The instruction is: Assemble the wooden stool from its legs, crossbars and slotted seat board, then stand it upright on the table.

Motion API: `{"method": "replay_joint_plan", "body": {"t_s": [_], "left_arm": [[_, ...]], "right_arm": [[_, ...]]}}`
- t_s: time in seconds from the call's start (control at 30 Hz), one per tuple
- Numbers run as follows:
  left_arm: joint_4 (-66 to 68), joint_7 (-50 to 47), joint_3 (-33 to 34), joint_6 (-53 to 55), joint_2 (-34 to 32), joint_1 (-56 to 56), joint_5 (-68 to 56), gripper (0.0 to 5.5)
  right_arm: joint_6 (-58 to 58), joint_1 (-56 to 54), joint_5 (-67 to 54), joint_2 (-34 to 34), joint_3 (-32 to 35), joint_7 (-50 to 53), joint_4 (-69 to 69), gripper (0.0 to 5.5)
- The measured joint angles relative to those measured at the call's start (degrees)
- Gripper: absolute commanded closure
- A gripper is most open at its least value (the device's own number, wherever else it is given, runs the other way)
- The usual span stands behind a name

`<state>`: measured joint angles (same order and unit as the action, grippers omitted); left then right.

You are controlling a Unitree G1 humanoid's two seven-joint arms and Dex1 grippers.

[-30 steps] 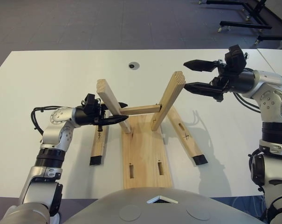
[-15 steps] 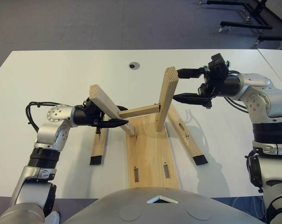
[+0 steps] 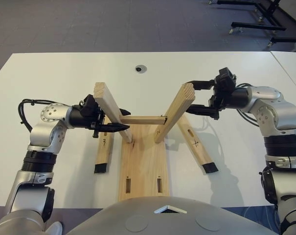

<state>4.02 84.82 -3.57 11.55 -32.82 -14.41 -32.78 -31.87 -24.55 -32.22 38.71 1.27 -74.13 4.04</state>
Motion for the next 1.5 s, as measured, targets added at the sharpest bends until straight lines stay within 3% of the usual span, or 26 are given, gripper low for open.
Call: {"method": "replay_joint_plan", "body": {"t_s": [0.2,0.53,0.97,1.33,1.4,1.5], "left_arm": [[0.4,-4.0,1.8,-3.1,2.6,-0.2,0.2,2.05],[-3.8,-5.1,4.8,-4.1,3.1,2.8,-2.7,2.05],[-18.8,-19.1,20.6,-1.6,3.7,6.7,-17.5,2.05],[-22.3,-48.3,18.8,5.4,9.8,-15.3,-20.2,2.05],[-27.6,-51.2,16.9,10.4,9.5,-13.3,-23.4,2.05],[-32.7,-53.1,12.0,18.0,9.3,-1.9,-26.7,2.05]], "right_arm": [[0.0,-0.3,-0.5,0.3,1.4,0.4,0.0,0.10],[-0.7,-0.2,-4.2,0.5,5.2,1.5,-0.5,0.10],[-4.3,-2.0,-18.2,-3.5,14.9,11.7,-11.9,0.10],[-2.6,-10.9,-19.6,-12.4,10.0,26.8,-20.6,0.10],[-4.2,-10.0,-20.8,-11.6,8.5,25.6,-24.1,0.10],[-2.3,-0.2,-12.5,-7.6,-1.5,20.3,-26.7,0.10]]}}
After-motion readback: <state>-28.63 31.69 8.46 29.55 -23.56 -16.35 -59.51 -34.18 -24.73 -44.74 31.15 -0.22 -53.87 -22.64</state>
